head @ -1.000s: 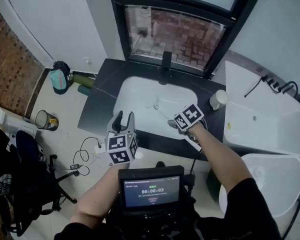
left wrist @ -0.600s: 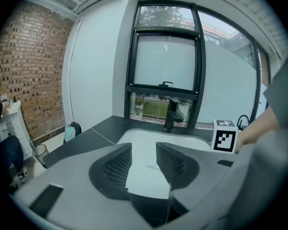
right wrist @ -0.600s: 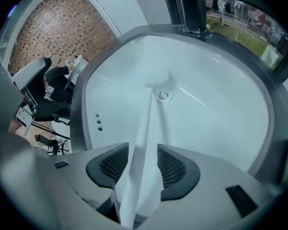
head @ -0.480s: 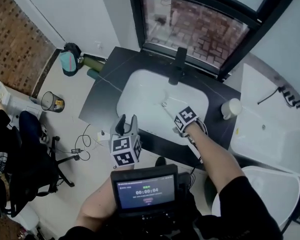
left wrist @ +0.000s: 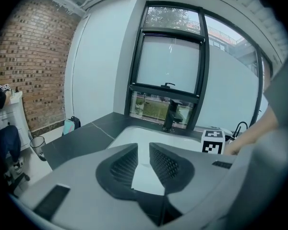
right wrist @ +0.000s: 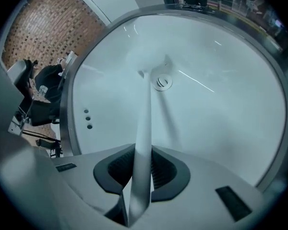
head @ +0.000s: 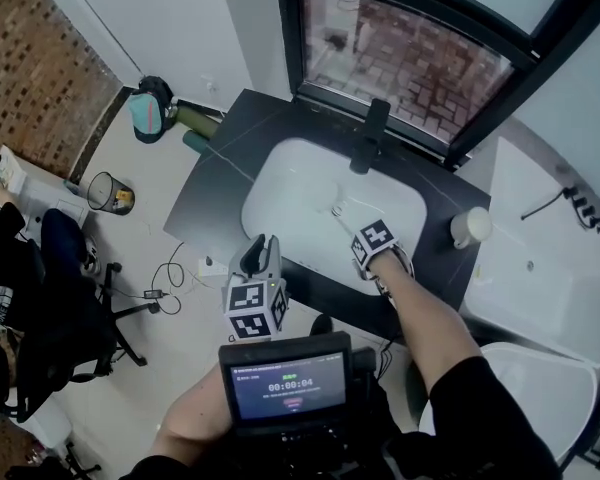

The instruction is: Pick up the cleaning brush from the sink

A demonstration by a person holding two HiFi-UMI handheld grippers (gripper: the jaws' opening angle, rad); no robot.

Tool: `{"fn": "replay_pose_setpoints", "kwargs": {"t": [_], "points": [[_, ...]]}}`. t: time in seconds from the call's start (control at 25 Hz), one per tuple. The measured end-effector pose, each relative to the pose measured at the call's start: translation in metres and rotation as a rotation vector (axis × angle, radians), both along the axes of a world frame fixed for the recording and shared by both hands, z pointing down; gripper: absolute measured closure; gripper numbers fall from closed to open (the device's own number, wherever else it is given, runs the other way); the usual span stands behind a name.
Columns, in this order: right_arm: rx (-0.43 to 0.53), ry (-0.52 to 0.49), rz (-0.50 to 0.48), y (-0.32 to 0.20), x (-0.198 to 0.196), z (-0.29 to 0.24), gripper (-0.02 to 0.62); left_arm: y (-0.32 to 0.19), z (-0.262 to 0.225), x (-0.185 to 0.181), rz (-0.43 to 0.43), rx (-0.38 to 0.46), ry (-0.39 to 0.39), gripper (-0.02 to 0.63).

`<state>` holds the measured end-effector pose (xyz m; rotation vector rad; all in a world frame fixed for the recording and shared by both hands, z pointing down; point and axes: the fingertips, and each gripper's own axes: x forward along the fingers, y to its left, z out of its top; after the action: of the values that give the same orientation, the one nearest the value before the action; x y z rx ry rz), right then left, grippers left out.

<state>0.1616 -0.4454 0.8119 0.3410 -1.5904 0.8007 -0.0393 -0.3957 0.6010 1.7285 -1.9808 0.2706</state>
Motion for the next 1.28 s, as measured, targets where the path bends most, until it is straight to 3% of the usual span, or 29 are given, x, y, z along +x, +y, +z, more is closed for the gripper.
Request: {"fn": "replay_pose_setpoints", "kwargs": {"t": [0.16,0.24,0.4,0.48,0.6,0.76,1.04,1.16,1.28], "points": [[0.028,-0.014,0.033,0.007,0.002,-0.003,0.548,0.014,-0.006,-0.003,0.007,0.011,0.001,0.542],[0.038,-0.059,0.068,0.007,-0.006,-0.012,0.548,0.018,-0.016,-0.007,0.023,0.033,-0.006,0.592],[0.074,-0.172,0.096,0.026,-0.033,-0.047,0.549,0.036,-0.036,-0.026,0.070,0.055,-0.033,0.606],[0.105,-0.184,0.081,0.044,-0.039,-0.072,0.548,0.048,-0.051,-0.036,0.102,0.074,-0.041,0.606],[0.156,-0.213,0.104,0.086,-0.057,-0.110,0.548,0.079,-0.078,-0.057,0.147,0.109,-0.024,0.606],[0.244,-0.287,0.204,0.156,-0.101,-0.155,0.549,0.141,-0.097,-0.096,0.209,0.109,0.004,0.606],[0.421,-0.506,0.361,0.275,-0.204,-0.235,0.548,0.243,-0.118,-0.173,0.317,0.128,0.019,0.606],[0.529,-0.580,0.437,0.316,-0.227,-0.270,0.548,0.282,-0.132,-0.188,0.360,0.142,0.027,0.606],[0.655,-0.648,0.490,0.357,-0.224,-0.309,0.548,0.322,-0.147,-0.176,0.403,0.171,0.011,0.606]]}}
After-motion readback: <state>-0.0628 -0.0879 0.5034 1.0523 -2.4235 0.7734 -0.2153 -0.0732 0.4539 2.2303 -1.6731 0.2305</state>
